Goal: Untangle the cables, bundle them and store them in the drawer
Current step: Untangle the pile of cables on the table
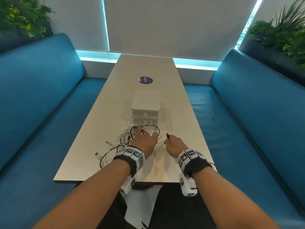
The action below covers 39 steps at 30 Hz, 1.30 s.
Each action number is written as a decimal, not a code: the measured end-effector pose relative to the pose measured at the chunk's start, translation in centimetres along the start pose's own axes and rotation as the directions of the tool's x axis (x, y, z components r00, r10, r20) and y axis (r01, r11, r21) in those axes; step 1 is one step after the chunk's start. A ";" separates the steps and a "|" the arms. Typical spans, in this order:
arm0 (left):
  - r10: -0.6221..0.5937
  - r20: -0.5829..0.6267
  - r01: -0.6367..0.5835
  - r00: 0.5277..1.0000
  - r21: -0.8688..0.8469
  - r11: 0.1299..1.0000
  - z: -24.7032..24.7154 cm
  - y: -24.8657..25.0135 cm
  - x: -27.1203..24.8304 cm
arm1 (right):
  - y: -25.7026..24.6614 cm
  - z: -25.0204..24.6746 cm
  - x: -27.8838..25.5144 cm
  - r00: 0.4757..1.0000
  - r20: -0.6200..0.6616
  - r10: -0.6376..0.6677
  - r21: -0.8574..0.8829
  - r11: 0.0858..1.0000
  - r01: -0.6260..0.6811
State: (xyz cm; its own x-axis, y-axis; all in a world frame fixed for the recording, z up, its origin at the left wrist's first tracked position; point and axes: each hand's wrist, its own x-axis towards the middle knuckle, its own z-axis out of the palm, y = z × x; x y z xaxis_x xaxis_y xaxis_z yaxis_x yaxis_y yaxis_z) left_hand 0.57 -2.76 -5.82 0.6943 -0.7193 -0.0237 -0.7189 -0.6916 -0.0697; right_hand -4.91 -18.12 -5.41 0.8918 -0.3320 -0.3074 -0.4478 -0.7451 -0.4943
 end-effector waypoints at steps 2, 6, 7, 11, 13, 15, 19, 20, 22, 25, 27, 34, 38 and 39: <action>-0.011 -0.004 0.010 1.000 -0.089 0.996 0.0 -0.2 0.1 | -0.4 -0.1 -0.1 1.000 -0.006 -0.011 0.097 0.995 0.011; -0.013 -0.001 0.012 1.000 -0.221 0.975 0.1 -0.4 0.3 | -1.9 -0.1 -0.3 0.994 -0.035 -0.099 0.195 0.975 0.104; -0.017 -0.003 0.016 1.000 -0.243 0.970 0.2 -0.4 0.3 | -2.1 -0.2 -0.3 0.990 -0.038 -0.133 0.183 0.973 0.138; -0.022 -0.024 0.015 0.999 -0.257 0.966 0.1 -0.5 0.2 | -2.5 -0.9 -0.2 0.986 -0.015 -0.165 0.196 0.967 0.165; -0.025 -0.010 0.022 1.000 -0.235 0.972 0.1 -0.4 0.2 | -2.5 -0.9 -0.3 0.981 -0.007 -0.193 0.176 0.966 0.191; -0.022 0.004 0.023 1.000 -0.214 0.977 0.0 -0.3 0.4 | -2.5 -0.7 -0.3 0.973 -0.021 -0.230 0.126 0.965 0.231; -0.009 0.005 0.010 1.000 -0.139 0.990 -0.1 -0.5 0.1 | -1.7 -0.4 0.0 0.970 -0.110 -0.219 0.030 0.974 0.223; -0.012 0.011 0.013 1.000 -0.101 0.995 -0.2 -0.7 -0.1 | -1.4 -0.7 0.1 0.974 -0.128 -0.184 0.018 0.982 0.188; -0.018 -0.002 0.017 1.000 -0.063 0.998 -0.2 -1.1 -0.5 | -0.7 -1.1 0.3 0.985 -0.119 -0.123 0.004 0.992 0.124; 0.020 0.037 -0.020 0.999 -0.008 1.000 -0.3 -0.8 -0.8 | -0.8 -1.6 0.2 0.990 -0.070 -0.121 0.048 0.991 0.125; 0.053 0.052 -0.054 0.997 0.025 0.998 -0.3 -0.3 -0.7 | -1.5 -1.6 0.1 0.983 -0.073 -0.170 0.127 0.976 0.179; 0.104 0.072 -0.109 0.992 0.068 0.992 -0.4 0.2 -0.9 | -3.6 0.5 -0.3 0.954 -0.039 -0.296 0.221 0.929 0.297; 0.111 0.073 -0.115 0.991 0.046 0.992 -0.9 0.1 -1.3 | -3.8 0.8 0.0 0.945 -0.086 -0.315 0.246 0.913 0.327; 0.111 0.066 -0.113 0.992 0.040 0.993 -0.8 0.0 -1.3 | -3.7 0.7 0.1 0.944 -0.086 -0.317 0.226 0.917 0.329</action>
State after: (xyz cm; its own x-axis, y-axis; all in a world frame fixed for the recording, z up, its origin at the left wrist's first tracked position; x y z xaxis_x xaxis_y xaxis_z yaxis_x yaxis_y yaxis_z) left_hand -0.35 -1.85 -4.95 0.6112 -0.7855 -0.0972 -0.7911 -0.6025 -0.1060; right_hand -3.21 -14.97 -4.23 0.9899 -0.1269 -0.0631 -0.1319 -0.6618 -0.7380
